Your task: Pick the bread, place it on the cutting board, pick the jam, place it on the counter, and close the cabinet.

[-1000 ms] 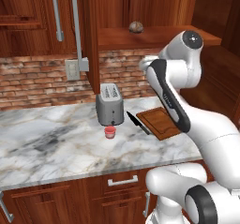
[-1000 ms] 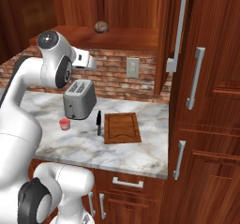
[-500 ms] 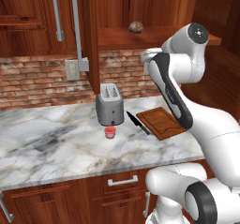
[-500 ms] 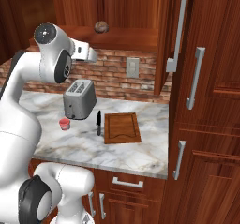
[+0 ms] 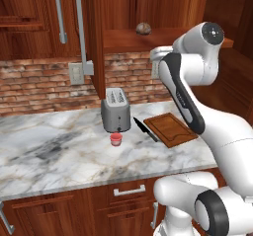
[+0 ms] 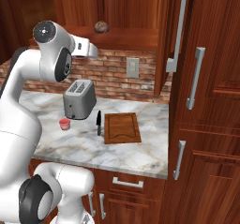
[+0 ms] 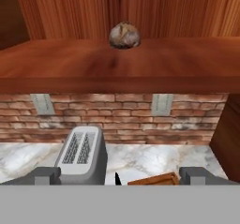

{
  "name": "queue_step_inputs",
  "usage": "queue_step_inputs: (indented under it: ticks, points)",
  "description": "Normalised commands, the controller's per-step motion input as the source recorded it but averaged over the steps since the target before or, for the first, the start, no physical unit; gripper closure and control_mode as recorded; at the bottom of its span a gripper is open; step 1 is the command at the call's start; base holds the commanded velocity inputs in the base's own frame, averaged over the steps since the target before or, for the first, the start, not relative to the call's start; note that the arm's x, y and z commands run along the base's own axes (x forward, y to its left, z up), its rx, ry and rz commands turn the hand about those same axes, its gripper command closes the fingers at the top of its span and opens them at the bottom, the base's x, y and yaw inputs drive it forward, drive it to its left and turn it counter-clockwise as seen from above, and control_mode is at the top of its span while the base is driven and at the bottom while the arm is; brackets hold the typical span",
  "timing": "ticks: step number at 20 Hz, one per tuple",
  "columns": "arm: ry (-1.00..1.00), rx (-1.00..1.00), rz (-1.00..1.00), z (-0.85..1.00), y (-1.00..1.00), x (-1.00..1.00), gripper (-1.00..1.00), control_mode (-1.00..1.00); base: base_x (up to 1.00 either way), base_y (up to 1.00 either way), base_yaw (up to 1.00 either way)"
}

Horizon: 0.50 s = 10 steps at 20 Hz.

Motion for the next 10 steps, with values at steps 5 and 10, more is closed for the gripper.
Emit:
queue_step_inputs:
  ticks: [5,10]
  points:
    - [-0.01,0.0,0.0,0.06,-0.04,0.07,-1.0,-1.0,0.0,0.0,0.0]
    - [-0.01,0.0,0.0,0.06,-0.05,0.13,-1.0,-1.0,0.0,0.0,0.0]
